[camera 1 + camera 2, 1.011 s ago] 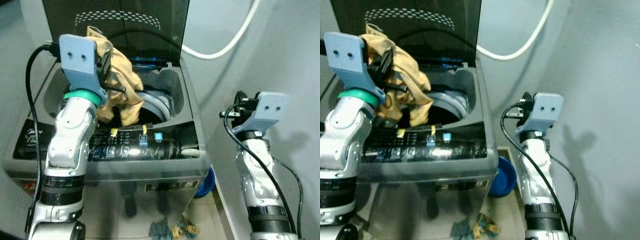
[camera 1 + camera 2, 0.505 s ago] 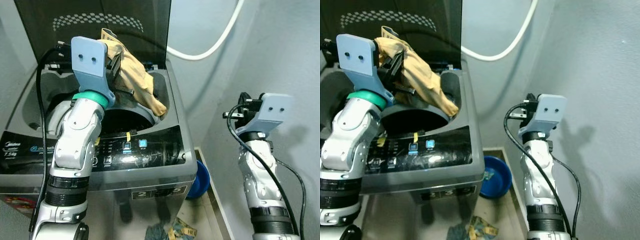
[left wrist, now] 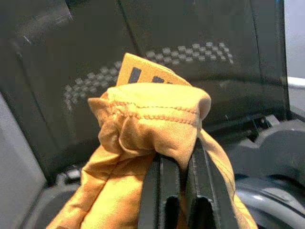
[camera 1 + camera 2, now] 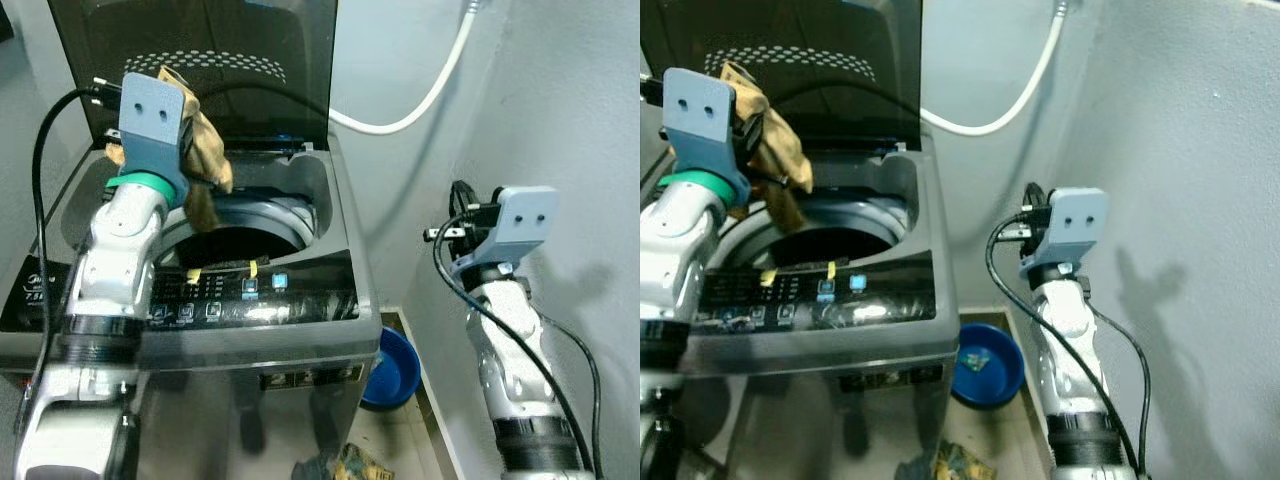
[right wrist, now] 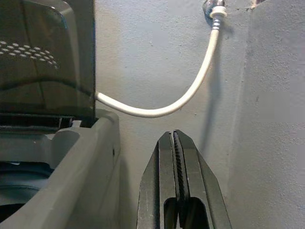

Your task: Clothes washing

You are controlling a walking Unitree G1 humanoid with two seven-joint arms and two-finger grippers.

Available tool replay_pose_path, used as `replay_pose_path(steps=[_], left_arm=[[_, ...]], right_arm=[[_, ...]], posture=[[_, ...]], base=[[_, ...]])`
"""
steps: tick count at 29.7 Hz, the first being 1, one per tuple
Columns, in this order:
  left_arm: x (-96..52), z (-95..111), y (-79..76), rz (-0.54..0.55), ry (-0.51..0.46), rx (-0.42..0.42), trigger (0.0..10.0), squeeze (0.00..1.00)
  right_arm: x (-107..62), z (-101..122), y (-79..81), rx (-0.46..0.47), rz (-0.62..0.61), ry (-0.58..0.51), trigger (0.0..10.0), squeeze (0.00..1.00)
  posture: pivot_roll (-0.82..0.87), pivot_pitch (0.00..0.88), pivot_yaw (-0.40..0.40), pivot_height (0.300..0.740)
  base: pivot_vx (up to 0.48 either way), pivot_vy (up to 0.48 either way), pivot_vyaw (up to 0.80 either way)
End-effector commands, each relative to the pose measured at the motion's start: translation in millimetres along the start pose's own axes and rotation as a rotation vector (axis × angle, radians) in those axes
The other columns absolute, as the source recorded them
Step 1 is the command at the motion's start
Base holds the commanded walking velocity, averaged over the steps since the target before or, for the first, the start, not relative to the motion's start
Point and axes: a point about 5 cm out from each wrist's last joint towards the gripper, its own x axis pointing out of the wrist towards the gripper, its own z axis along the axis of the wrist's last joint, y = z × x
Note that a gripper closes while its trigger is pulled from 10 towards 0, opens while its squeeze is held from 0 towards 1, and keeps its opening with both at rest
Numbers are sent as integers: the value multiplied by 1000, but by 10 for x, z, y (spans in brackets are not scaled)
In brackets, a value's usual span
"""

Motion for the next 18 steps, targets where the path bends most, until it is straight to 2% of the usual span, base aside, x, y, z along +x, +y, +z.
replay_pose_path(steps=[1, 2, 5, 9, 17, 18], left_arm=[[23, -26, -56, -26, 13, -38, 10000, 1000], [23, -26, -56, -26, 13, -38, 10000, 1000], [-4, -62, -207, -68, 25, -94, 10000, 1000], [-52, -64, -315, -121, 19, -129, 10000, 1000], [-120, -79, -359, -135, 11, -141, 10000, 1000], [-136, -76, -373, -142, 9, -139, 10000, 365]], right_arm=[[11, 30, 6, 11, -1, -17, 10000, 0], [11, 30, 6, 11, -1, -17, 10000, 0], [-11, 34, -11, 9, -10, -17, 10000, 0], [-32, 27, -30, 5, -15, -12, 10000, 0], [-24, 19, -20, 8, -13, -10, 10000, 0], [-22, 17, -15, 8, -11, -10, 10000, 0]], posture=[[85, 0, 28, 740], [85, 0, 28, 740], [85, 0, 28, 740], [76, 0, 32, 740], [87, 0, 30, 740], [87, 0, 30, 740]], base=[[0, 0, 0], [0, 0, 0], [0, 0, 0], [0, 0, 0], [0, 0, 0], [0, 0, 0]])
